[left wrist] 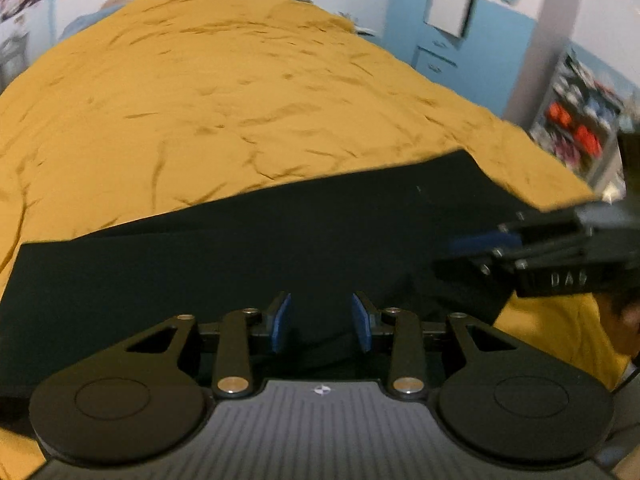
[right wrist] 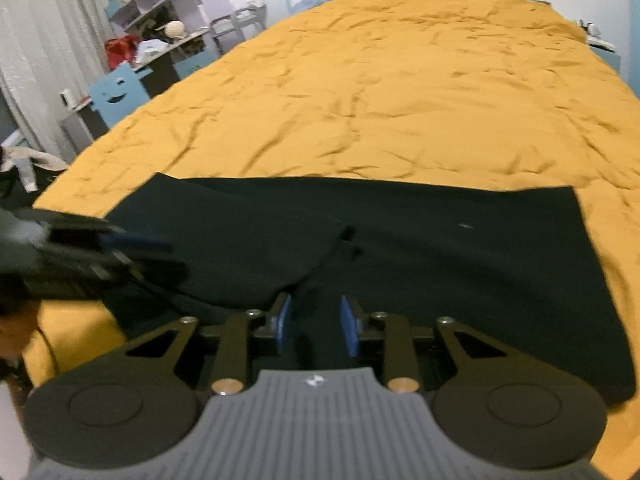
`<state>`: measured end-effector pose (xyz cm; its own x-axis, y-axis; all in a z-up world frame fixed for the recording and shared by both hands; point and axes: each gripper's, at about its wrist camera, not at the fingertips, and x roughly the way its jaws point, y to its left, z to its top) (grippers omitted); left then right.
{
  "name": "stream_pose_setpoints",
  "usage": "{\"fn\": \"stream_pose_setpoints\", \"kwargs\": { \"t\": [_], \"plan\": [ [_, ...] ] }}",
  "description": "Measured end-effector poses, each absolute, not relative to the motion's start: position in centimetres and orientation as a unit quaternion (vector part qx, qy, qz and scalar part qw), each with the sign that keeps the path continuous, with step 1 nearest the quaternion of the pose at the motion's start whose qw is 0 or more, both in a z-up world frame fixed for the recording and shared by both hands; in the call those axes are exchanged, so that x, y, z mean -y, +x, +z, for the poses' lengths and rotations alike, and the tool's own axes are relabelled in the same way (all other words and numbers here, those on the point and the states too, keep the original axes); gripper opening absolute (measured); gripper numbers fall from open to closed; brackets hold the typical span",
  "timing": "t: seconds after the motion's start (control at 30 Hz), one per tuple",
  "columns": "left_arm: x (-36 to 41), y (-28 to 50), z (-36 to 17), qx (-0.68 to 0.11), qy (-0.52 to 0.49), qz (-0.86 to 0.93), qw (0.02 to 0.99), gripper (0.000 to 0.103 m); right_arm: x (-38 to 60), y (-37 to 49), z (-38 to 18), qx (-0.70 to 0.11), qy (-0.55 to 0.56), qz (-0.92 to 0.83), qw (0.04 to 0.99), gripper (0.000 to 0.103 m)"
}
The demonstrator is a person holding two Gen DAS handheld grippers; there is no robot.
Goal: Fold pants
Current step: 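Grasp the folded pants edge with the right gripper while the left gripper presses nearby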
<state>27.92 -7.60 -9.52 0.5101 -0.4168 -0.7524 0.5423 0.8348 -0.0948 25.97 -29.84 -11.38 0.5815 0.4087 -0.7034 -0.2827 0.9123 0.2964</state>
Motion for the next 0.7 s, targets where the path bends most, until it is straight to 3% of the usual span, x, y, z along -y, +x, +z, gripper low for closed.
{"fn": "stream_pose_setpoints", "kwargs": {
  "t": [0.23,0.27,0.3,0.33,0.53,0.7],
  "plan": [
    [6.6,27.7,-10.7,-0.414,0.075,-0.276,0.864,0.041,27.8,28.4,-13.4,-0.450,0.099,0.206,0.864,0.022],
    [6.3,27.7,-10.6,-0.413,0.069,-0.275,0.865,0.041,27.8,28.6,-13.6,-0.452,0.107,0.206,0.861,0.019],
    [6.1,27.7,-10.6,-0.412,0.066,-0.274,0.866,0.041,27.9,28.6,-13.6,-0.449,0.113,0.207,0.862,0.001],
    [5.9,27.7,-10.4,-0.410,0.063,-0.274,0.867,0.041,27.9,28.6,-13.4,-0.445,0.117,0.210,0.863,0.000],
    [5.3,27.6,-9.1,-0.400,0.033,-0.297,0.866,0.040,28.4,27.4,-10.5,-0.432,0.122,0.216,0.867,0.000],
    [6.8,28.3,-9.7,-0.420,0.042,-0.297,0.856,0.039,28.5,26.8,-12.6,-0.473,0.129,0.205,0.847,0.000]
  ]
}}
